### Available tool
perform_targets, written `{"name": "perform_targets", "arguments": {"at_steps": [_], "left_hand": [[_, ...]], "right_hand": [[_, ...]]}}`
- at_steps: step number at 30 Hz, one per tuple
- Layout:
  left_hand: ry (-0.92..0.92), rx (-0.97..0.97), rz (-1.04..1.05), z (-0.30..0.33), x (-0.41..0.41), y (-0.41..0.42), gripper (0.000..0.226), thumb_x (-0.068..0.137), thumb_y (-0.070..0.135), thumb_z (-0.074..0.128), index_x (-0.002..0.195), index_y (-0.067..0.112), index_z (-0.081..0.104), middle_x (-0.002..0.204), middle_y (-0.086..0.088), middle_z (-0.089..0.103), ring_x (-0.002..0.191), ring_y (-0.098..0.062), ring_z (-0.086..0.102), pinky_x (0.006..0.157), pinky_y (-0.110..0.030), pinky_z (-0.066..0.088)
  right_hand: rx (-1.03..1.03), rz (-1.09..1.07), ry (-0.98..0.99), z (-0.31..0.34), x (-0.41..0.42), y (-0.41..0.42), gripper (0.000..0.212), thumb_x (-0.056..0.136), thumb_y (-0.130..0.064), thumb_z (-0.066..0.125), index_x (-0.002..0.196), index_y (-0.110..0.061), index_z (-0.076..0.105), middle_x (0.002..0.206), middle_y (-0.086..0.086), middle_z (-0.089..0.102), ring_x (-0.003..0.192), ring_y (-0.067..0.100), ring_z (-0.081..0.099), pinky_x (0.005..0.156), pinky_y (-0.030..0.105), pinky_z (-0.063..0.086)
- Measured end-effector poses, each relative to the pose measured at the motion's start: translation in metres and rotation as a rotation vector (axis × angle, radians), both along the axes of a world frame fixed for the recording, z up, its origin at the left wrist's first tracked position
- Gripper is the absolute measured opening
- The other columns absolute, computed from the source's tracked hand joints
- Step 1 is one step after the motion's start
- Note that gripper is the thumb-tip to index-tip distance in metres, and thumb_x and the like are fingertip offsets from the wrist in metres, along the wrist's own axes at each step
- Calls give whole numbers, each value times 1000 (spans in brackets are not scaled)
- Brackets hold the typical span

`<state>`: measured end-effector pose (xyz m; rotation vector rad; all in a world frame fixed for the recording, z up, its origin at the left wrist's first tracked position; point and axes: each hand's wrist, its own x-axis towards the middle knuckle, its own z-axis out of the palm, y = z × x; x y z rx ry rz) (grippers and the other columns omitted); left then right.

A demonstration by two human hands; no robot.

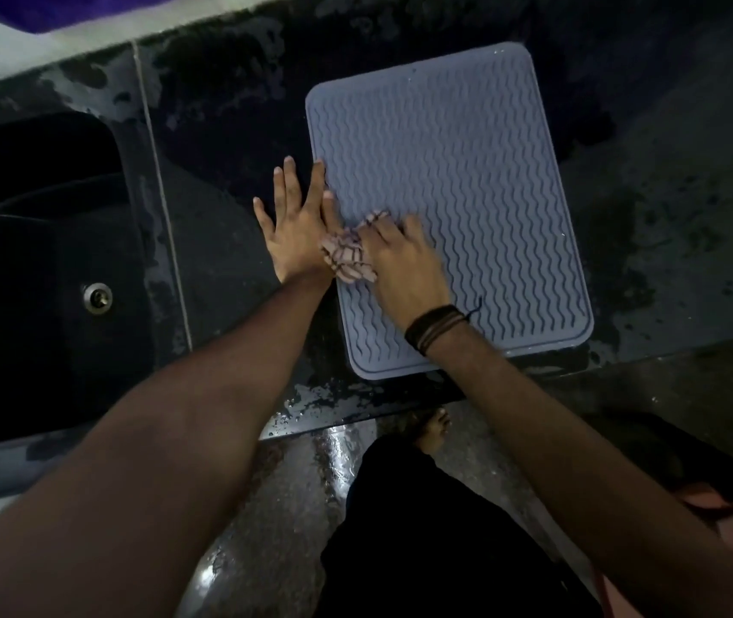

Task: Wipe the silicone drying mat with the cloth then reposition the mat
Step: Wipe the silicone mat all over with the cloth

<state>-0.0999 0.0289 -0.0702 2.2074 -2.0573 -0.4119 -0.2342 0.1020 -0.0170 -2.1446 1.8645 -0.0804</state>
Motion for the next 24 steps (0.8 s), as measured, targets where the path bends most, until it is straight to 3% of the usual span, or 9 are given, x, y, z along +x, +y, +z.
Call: {"name": "perform_targets", "arguments": {"at_steps": [4, 8, 11, 14, 18, 22, 24], "left_hand": [[38, -33, 8, 0, -3, 2, 53, 109, 43, 18, 161, 35, 19, 171, -3, 7, 157, -20, 1, 125, -54, -4], [34, -18, 7, 0, -1, 2, 54, 109, 44, 16, 162, 35, 16, 171, -3, 4, 157, -19, -1, 125, -54, -6], [11, -9, -10, -1, -1, 2, 54, 109, 46, 15, 162, 36, 13, 171, -3, 2, 157, -20, -2, 124, -55, -6], [-17, 14, -31, 1, 0, 0, 55, 109, 47, 13, 162, 35, 8, 171, -4, -1, 157, -22, -4, 123, -57, -5], [-36, 46, -45, 6, 0, -1, 56, 109, 47, 13, 162, 35, 4, 171, -4, -3, 157, -23, -5, 123, -59, -4], [-3, -4, -35, 5, -2, 4, 55, 109, 47, 14, 162, 35, 8, 171, -5, 1, 157, -23, -3, 123, -58, -5], [-3, 0, -31, 5, -2, 4, 55, 109, 47, 13, 162, 35, 7, 171, -5, 0, 157, -22, -3, 123, -58, -5]], "right_hand": [[56, 7, -63, 8, -5, 54, 52, 80, -11, 66, 130, -12, 53, 141, 9, 48, 123, 31, 43, 94, 42, 51], [95, 34, -41, 19, -6, 100, 42, 85, -9, 57, 127, -13, 56, 135, 5, 53, 120, 28, 46, 85, 39, 53], [65, 26, -42, 25, -8, 96, 36, 79, -10, 68, 114, -17, 64, 121, 3, 62, 113, 26, 49, 78, 37, 53], [-14, -36, -105, 23, 4, 61, 49, 70, -10, 78, 117, -15, 63, 120, 4, 62, 115, 28, 49, 83, 38, 53], [9, -39, -123, 11, 22, 27, 50, 83, -8, 67, 131, -14, 53, 134, 6, 54, 122, 29, 43, 98, 38, 45], [-37, 7, -100, 5, 12, 66, 43, 80, -2, 58, 123, -8, 59, 132, 9, 56, 117, 33, 49, 85, 42, 53], [-27, 13, -103, 5, 8, 92, 40, 81, -9, 61, 121, -10, 61, 132, 7, 56, 114, 30, 51, 79, 40, 54]]}}
